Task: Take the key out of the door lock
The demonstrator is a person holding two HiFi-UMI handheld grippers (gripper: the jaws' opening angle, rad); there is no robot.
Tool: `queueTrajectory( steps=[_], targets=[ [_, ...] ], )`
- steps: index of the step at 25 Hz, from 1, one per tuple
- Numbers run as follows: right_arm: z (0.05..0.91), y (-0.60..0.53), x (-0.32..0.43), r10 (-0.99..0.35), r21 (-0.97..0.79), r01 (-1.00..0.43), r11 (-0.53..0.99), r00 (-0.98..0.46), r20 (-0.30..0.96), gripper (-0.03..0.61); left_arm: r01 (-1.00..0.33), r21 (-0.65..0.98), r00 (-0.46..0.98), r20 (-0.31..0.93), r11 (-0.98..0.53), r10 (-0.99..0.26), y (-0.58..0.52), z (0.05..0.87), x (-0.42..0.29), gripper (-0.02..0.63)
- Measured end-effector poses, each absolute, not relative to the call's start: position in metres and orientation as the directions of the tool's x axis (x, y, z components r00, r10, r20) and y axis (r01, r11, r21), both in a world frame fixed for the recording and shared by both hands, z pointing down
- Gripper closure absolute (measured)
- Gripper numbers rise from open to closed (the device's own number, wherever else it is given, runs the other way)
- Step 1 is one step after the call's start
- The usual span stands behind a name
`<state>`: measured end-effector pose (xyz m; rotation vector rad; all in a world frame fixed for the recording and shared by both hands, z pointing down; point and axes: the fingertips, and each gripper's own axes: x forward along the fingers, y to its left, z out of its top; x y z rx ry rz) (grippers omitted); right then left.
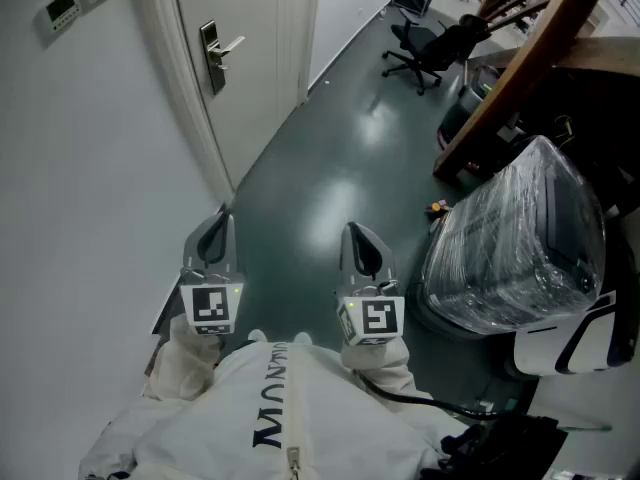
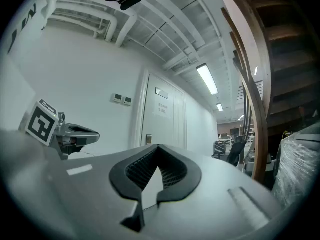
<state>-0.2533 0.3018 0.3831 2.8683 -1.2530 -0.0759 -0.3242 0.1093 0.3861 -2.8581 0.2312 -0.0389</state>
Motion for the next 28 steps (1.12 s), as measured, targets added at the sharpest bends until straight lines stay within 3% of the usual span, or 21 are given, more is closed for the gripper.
queueTrajectory(
  steps=[28],
  targets=[
    [0.410,0.331,-0.219,-0.777,-0.091,-0.775,-0.625,0.629,-0.013,0.578,-0.192,-0.272,0.976,0.049,-0.943,-0.213,0.133,0.407,-0.311,0.614]
  ],
)
